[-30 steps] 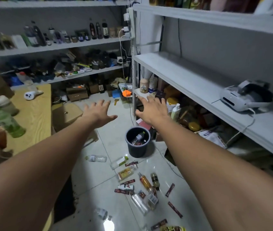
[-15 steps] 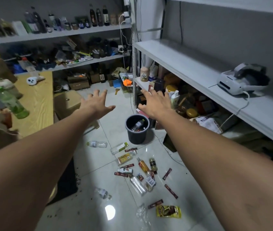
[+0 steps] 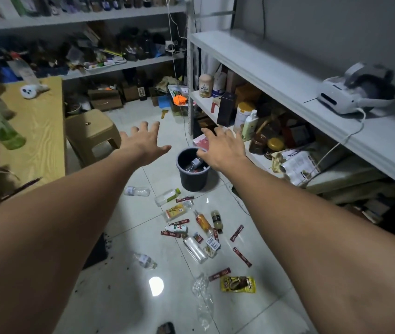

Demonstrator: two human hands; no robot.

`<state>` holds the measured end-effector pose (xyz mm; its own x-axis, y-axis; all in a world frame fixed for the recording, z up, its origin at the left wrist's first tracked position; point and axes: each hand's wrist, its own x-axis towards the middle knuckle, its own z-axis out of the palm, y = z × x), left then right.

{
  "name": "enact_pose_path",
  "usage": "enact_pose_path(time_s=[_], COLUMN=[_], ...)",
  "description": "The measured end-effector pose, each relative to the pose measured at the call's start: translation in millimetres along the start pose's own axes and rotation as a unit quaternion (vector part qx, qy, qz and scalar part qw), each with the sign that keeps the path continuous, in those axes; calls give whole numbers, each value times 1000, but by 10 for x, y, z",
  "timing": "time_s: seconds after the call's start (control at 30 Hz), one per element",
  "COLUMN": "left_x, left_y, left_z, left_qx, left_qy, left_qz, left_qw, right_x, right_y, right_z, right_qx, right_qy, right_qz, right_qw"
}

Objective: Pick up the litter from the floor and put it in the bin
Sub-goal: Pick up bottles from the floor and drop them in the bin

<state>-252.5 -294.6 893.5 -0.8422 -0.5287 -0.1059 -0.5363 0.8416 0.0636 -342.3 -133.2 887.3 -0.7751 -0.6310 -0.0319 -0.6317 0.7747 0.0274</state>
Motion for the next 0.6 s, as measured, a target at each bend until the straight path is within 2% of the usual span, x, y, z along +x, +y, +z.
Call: enact_pose_path(time_s=[0.2, 0.37, 0.47, 0.6], left_x=[629, 1149, 1375, 1598], left_y=[-107, -46, 70, 236], left_z=[265, 743, 1219, 2244], left_qx=[20, 21, 22, 8], left_qy=[-6, 0, 12, 2], left_qz=[16, 54, 68, 83], left_qw=[1000, 998, 997, 997], right_x=[516, 833, 950, 1134], right_y=[19, 128, 232, 340], right_z=[300, 886, 1398, 2302], right_qx=[20, 26, 26, 31], right_qy=[7, 18, 14, 11], right_qz=[42, 70, 83, 84], right_qw=[999, 997, 996, 996])
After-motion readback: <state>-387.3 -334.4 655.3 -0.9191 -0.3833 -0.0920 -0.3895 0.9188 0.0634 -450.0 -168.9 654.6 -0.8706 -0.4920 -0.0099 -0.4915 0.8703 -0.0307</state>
